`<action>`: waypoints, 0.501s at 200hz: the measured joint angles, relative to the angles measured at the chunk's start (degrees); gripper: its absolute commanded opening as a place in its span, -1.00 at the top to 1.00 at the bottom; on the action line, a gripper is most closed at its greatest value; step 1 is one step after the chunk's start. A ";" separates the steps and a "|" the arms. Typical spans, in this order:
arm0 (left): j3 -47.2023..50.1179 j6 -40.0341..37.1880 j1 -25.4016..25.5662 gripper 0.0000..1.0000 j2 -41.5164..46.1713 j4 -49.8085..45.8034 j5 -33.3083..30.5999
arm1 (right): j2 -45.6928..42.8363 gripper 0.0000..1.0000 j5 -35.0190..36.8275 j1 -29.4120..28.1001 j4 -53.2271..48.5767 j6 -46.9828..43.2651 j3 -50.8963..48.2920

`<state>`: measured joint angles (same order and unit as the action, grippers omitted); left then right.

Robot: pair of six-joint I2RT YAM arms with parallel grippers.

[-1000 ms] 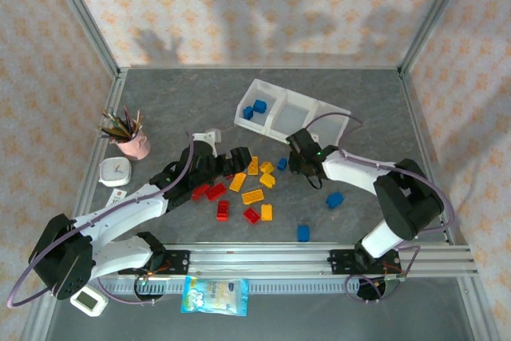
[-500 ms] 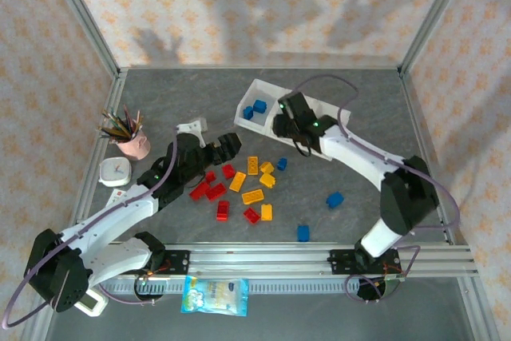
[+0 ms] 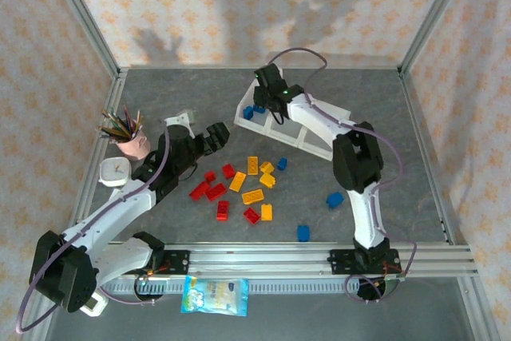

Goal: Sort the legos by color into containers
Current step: Place the lego in the container.

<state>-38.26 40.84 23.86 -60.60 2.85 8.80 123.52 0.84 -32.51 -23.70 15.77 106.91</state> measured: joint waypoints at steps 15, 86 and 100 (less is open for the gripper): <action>-0.07 -0.42 0.00 -0.98 -1.07 -0.02 0.17 | 3.28 0.30 0.92 0.57 -0.85 -0.50 3.76; -0.50 -1.90 -0.02 -0.98 -2.19 -0.04 0.68 | 7.13 -0.08 1.36 2.71 -3.76 -2.14 7.85; -0.85 -1.92 0.00 -0.98 -2.19 -0.04 1.27 | 6.75 -0.10 1.25 2.67 -3.98 -2.40 7.74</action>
<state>-39.11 38.92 23.86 -62.78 2.81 10.07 130.28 2.09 -29.85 -27.68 13.37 114.65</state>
